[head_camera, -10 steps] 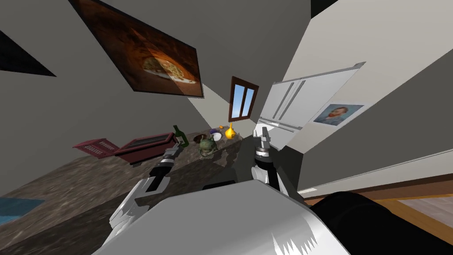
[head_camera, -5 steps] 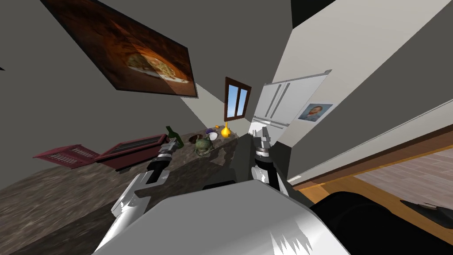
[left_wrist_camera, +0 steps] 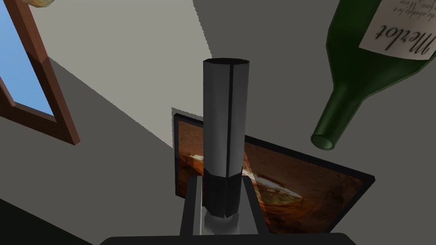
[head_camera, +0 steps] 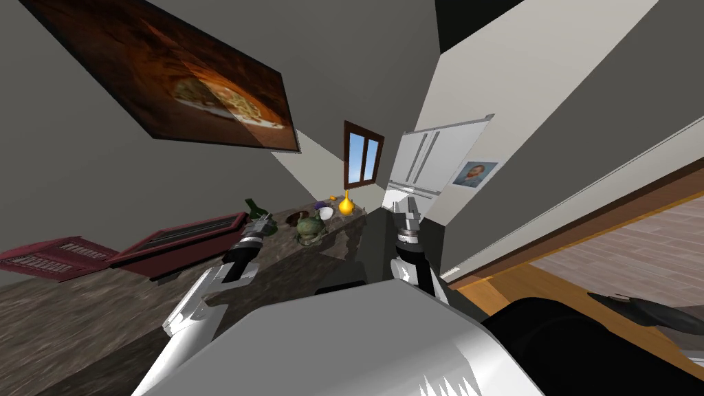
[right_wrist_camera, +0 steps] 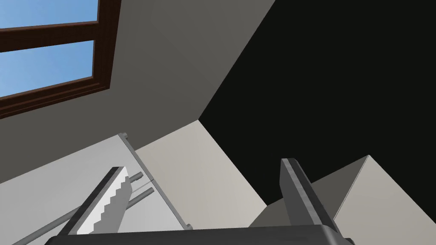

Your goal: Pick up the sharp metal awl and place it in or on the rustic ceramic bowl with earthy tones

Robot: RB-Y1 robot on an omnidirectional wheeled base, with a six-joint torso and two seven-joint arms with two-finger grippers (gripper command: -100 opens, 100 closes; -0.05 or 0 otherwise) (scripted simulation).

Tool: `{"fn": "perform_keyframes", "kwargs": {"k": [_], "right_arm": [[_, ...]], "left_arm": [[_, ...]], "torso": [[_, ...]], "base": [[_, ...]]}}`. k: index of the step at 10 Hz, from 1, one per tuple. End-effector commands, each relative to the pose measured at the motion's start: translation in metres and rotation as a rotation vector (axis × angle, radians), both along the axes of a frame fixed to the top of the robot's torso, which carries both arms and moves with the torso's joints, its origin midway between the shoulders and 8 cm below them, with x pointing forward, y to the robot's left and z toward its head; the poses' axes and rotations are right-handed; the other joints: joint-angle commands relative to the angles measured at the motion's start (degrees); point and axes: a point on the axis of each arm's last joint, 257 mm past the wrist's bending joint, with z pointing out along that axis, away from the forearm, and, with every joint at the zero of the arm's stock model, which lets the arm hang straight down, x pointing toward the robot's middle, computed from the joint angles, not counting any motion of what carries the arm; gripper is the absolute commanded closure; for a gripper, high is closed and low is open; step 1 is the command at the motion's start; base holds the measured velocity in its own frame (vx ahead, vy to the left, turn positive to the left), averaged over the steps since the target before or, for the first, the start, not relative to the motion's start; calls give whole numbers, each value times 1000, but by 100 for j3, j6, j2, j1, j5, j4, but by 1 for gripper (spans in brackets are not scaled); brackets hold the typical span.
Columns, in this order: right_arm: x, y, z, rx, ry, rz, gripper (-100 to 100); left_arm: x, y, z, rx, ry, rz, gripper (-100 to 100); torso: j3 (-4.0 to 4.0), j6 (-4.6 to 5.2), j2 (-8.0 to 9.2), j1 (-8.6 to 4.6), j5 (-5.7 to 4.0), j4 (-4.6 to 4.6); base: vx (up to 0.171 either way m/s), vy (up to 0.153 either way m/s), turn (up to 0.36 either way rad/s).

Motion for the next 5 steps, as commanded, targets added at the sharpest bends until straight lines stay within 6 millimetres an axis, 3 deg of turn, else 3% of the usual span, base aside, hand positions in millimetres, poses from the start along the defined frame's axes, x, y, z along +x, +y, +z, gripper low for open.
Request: {"fn": "perform_keyframes", "kwargs": {"k": [1,5], "right_arm": [[0,0,0,0,0,0,0],[0,0,0,0,0,0,0]], "left_arm": [[0,11,-3,-2,26,21,100],[-2,40,-16,1,99,76,100]], "torso": [[0,0,0,0,0,0],[-13,2,-20,0,-4,-7]], "base": [[58,-57,-90],[81,-53,-105]]}}
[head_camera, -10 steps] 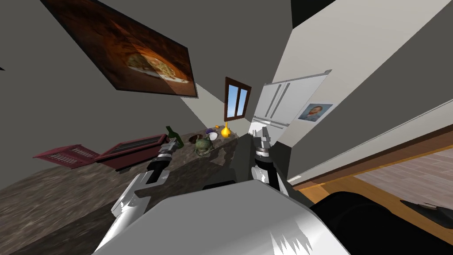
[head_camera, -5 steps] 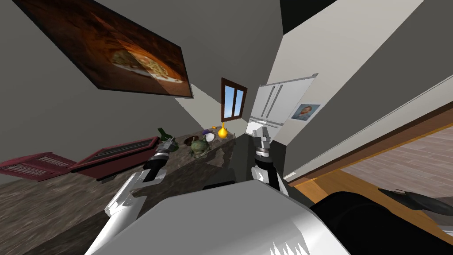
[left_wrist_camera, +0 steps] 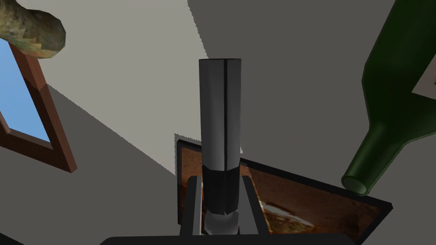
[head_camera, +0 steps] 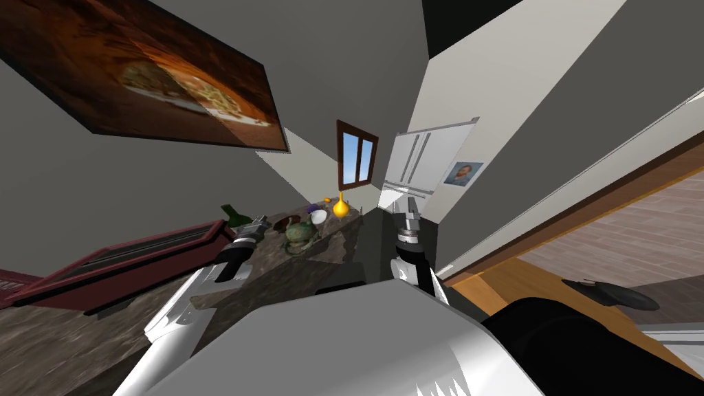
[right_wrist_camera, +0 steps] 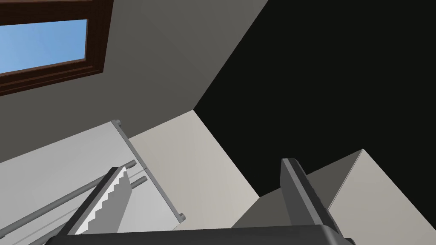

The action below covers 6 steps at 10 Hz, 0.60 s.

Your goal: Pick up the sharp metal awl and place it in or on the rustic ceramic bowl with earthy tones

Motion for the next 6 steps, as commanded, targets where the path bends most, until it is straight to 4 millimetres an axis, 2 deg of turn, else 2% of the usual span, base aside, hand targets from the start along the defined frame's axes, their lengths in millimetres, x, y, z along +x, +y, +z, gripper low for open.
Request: {"fn": "perform_keyframes", "kwargs": {"k": [1,6], "right_arm": [[0,0,0,0,0,0,0],[0,0,0,0,0,0,0]], "left_arm": [[-1,13,-6,4,33,26,100],[-9,46,-21,19,117,89,100]], "torso": [[0,0,0,0,0,0],[-2,-1,-1,-5,-5,-2]], "base": [[86,-44,-96],[84,-42,-76]]}}
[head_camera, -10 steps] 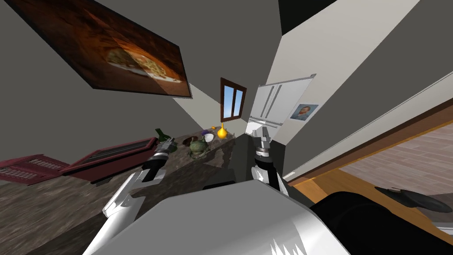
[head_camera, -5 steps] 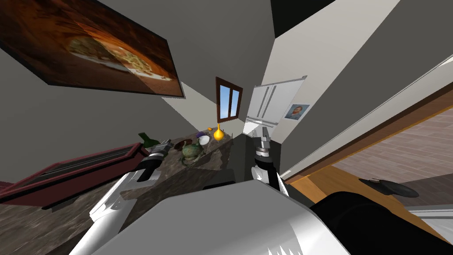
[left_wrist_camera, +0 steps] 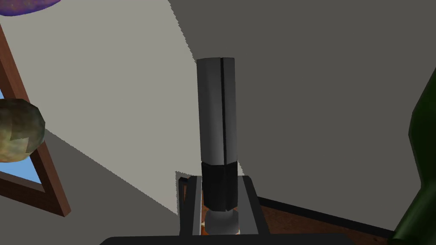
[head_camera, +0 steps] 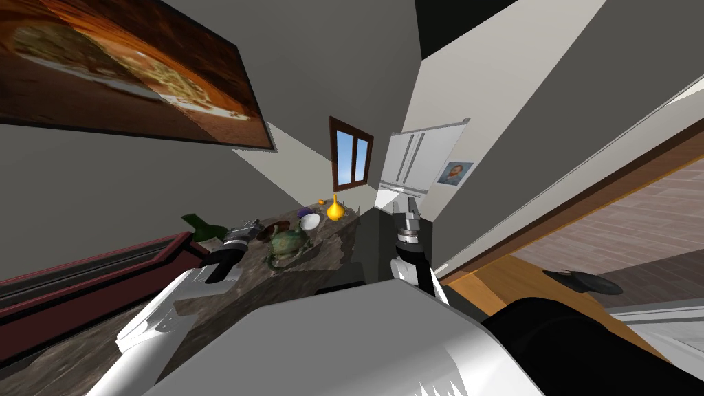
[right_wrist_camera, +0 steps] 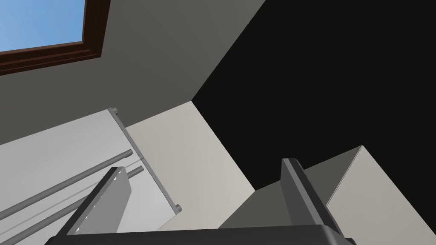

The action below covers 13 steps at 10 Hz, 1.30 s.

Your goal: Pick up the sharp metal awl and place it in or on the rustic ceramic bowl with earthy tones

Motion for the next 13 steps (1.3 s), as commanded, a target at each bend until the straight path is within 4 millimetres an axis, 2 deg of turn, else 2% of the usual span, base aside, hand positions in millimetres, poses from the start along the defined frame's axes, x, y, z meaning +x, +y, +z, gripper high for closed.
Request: {"fn": "perform_keyframes", "kwargs": {"k": [1,2,3,7,8,9,13], "right_arm": [[0,0,0,0,0,0,0],[0,0,0,0,0,0,0],[0,0,0,0,0,0,0],[0,0,0,0,0,0,0],[0,0,0,0,0,0,0],[0,0,0,0,0,0,0],[0,0,0,0,0,0,0]], "left_arm": [[-3,10,-6,6,30,23,100],[-2,7,-4,4,17,13,100],[-2,8,-4,3,20,16,-100],[-2,8,-4,3,20,15,-100],[-2,8,-4,3,20,15,0],[-1,17,12,7,12,29,-100],[1,31,44,14,-3,51,-100]], "torso": [[0,0,0,0,0,0],[0,-1,0,0,0,0],[8,-4,14,5,0,3],[21,-5,36,12,2,8],[21,-5,37,12,2,8],[22,-5,37,12,2,8],[36,-5,61,5,-1,14]], "base": [[80,-40,-77],[37,-16,-11],[8,-3,2],[0,0,0],[0,0,0],[-28,-10,-81],[-61,-16,-56]]}}
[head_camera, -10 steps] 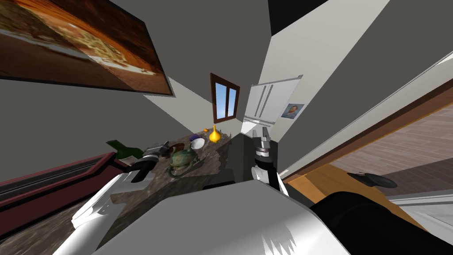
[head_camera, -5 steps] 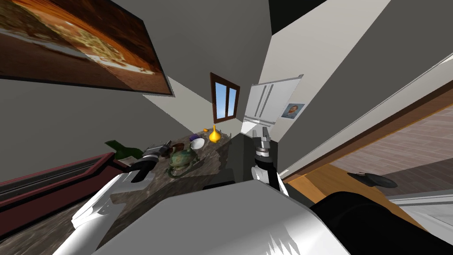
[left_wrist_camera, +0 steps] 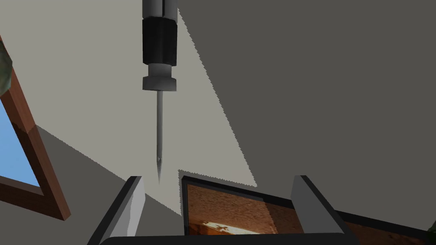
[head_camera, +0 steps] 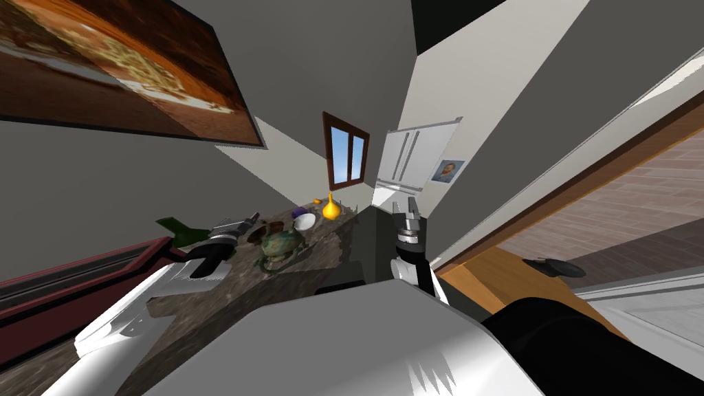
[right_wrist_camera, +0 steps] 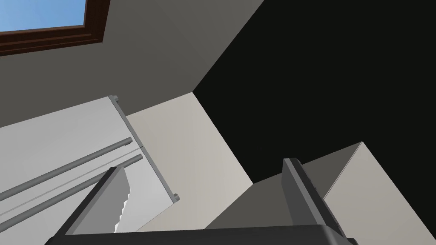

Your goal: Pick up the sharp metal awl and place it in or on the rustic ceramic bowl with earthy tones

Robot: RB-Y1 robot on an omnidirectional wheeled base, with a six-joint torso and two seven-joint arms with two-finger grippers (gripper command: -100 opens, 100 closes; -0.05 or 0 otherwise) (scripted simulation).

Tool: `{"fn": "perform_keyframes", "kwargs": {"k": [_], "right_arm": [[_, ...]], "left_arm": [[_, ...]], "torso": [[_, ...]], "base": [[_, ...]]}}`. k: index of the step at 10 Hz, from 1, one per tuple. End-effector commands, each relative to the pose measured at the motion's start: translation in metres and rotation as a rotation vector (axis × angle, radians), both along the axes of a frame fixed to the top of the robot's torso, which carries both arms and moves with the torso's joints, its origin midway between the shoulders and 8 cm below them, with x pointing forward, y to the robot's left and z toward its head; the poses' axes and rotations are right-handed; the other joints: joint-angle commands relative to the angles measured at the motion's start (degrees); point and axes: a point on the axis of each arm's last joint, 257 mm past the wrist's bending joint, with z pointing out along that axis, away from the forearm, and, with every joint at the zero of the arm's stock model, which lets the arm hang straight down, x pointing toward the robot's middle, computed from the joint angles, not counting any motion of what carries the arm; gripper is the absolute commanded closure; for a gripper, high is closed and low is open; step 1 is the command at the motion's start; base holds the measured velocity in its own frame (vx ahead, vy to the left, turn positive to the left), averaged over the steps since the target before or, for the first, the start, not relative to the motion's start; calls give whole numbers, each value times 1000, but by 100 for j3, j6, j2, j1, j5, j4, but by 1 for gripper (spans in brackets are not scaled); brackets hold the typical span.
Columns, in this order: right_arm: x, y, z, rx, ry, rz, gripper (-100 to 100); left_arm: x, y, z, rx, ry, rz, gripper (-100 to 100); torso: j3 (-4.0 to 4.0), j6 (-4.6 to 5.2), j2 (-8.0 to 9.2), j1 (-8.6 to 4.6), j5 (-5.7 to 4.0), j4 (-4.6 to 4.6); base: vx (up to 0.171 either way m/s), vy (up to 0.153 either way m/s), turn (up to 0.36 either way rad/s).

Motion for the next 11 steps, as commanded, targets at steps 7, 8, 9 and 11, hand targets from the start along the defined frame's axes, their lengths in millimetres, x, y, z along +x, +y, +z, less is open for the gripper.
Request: {"fn": "perform_keyframes", "kwargs": {"k": [7,8,9,11], "right_arm": [[0,0,0,0,0,0,0],[0,0,0,0,0,0,0],[0,0,0,0,0,0,0],[0,0,0,0,0,0,0]], "left_arm": [[3,11,32,5,-15,20,0],[3,11,32,5,-15,20,0],[3,11,32,5,-15,20,0],[3,11,32,5,-15,20,0]], "torso": [[-9,-1,-15,6,2,-4],[-11,-1,-19,7,2,-4],[-12,-1,-20,7,3,-5],[-12,-1,-21,8,3,-5]], "base": [[-31,-9,-33],[0,0,0],[0,0,0],[0,0,0]]}}
